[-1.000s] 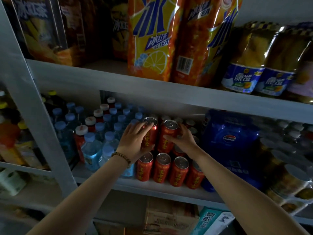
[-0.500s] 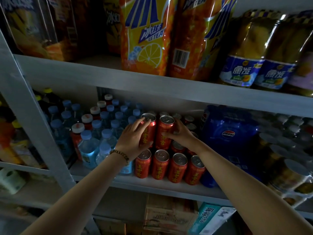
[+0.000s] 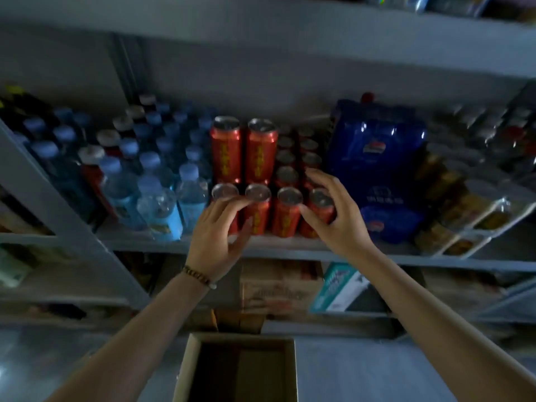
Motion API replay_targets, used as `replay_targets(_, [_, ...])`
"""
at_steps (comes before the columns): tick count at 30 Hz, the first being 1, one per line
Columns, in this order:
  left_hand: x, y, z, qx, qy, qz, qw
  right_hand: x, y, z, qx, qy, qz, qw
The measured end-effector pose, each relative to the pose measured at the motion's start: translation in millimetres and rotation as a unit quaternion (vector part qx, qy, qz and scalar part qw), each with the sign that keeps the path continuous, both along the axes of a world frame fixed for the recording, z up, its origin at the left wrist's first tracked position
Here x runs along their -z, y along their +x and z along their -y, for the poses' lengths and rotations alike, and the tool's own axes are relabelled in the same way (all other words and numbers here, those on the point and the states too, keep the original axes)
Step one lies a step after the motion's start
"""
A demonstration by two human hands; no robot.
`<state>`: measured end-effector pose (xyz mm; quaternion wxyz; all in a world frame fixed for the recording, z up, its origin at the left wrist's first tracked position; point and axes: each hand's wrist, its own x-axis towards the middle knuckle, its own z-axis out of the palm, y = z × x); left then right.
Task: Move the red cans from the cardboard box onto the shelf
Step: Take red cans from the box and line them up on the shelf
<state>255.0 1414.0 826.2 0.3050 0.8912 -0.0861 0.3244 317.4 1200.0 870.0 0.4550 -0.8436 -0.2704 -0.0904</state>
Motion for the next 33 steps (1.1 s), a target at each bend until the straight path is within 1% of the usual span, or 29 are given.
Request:
replay_targets(3, [52, -29, 19, 0.024, -0.017, -0.068, 0.997, 43, -39, 24, -0.013, -0.013, -0.025, 1.0])
replay_targets(4, [76, -40, 23, 0.023, -0.017, -0.103, 0.994, 63, -50, 30, -0.014, -0.03, -0.046, 0.998])
replay_targets(6, [130, -63, 32, 0.005, -0.014, -0.203, 0.979, 115, -68, 45, -0.021, -0.075, -0.11, 0.991])
replay_targets(7, [159, -75, 36, -0.009, -0.012, -0.263, 0.965, 147, -77, 53, -0.027, -0.096, -0.14, 0.985])
replay_targets(9, [217, -98, 46, -0.042, -0.006, -0.382, 0.923, 216, -94, 68, -0.033, -0.139, -0.192, 0.971])
replay_targets(11, [275, -118, 56, -0.061, 0.022, -0.472, 0.879, 288, -114, 81, -0.027, -0.177, -0.256, 0.95])
replay_targets(13, [329, -132, 67, -0.066, 0.044, -0.53, 0.845, 359, -140, 90, -0.018, -0.198, -0.322, 0.926])
replay_targets(16, [407, -150, 79, -0.067, 0.037, -0.6, 0.796, 457, -177, 96, -0.004, -0.21, -0.411, 0.887])
replay_targets(18, [458, -158, 82, -0.063, 0.035, -0.633, 0.771, 517, -193, 94, 0.009, -0.223, -0.45, 0.865])
replay_targets(21, [535, -164, 78, -0.051, 0.053, -0.658, 0.749, 606, -202, 86, 0.041, -0.232, -0.504, 0.831])
replay_targets(25, [631, -170, 74, -0.055, 0.049, -0.675, 0.734, 717, -201, 74, 0.079, -0.217, -0.56, 0.796])
replay_targets(30, [722, -169, 69, -0.061, 0.033, -0.685, 0.725, 815, -201, 56, 0.078, -0.218, -0.641, 0.732])
replay_targets(32, [747, -167, 68, -0.066, 0.029, -0.686, 0.724, 846, -203, 51, 0.089, -0.25, -0.633, 0.727])
replay_targets(33, [757, -167, 68, -0.067, 0.033, -0.689, 0.721, 857, -203, 49, 0.091, -0.272, -0.617, 0.733])
